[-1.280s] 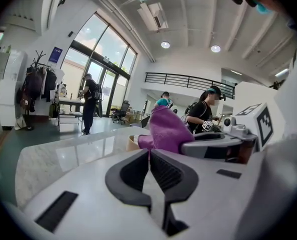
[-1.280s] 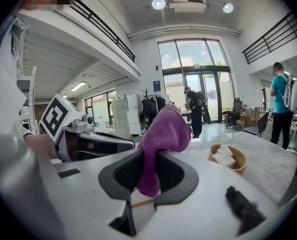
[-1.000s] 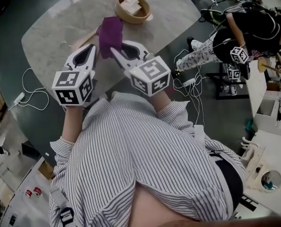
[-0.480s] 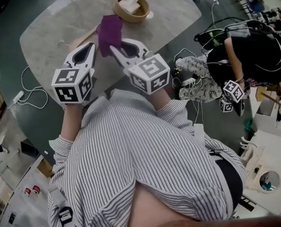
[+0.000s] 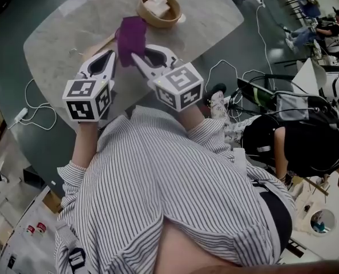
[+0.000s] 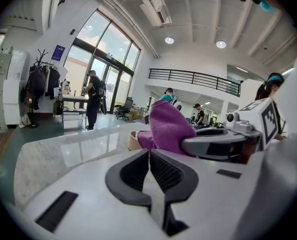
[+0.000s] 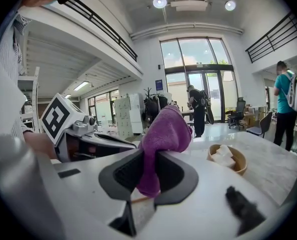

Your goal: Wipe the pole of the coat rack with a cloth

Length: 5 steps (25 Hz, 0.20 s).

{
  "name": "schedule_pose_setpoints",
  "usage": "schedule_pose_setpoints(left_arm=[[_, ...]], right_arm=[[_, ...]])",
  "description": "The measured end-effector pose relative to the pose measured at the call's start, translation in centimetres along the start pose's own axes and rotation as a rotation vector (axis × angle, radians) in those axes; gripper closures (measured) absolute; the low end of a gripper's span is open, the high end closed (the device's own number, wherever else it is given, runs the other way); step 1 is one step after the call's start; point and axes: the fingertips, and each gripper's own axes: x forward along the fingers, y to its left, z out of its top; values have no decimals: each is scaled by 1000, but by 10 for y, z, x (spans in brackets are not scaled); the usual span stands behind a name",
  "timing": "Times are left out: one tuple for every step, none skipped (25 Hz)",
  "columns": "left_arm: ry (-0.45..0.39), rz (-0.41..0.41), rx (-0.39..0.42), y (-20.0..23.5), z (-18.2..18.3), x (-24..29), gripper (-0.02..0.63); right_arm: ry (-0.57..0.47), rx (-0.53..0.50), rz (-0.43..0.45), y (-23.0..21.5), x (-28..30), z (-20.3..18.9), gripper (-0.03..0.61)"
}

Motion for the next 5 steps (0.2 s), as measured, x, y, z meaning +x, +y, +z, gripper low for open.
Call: schedule_pose_setpoints(left_arm=[[1, 0, -1, 0, 0, 3, 594], [2, -1, -4, -1, 0, 5, 594], [3, -4, -10, -1, 1, 8, 594], [4, -8, -17, -2, 2, 10, 594], [5, -13, -25, -2, 3, 12, 594]], right_arm=[[1, 2, 1, -2, 1, -1, 512], [1, 4, 3, -5, 2, -1, 512], [1, 4, 3, -7, 3, -1, 512], [-1, 5, 3, -10, 4, 0, 512], [-2, 5, 2, -12, 5, 1, 512]])
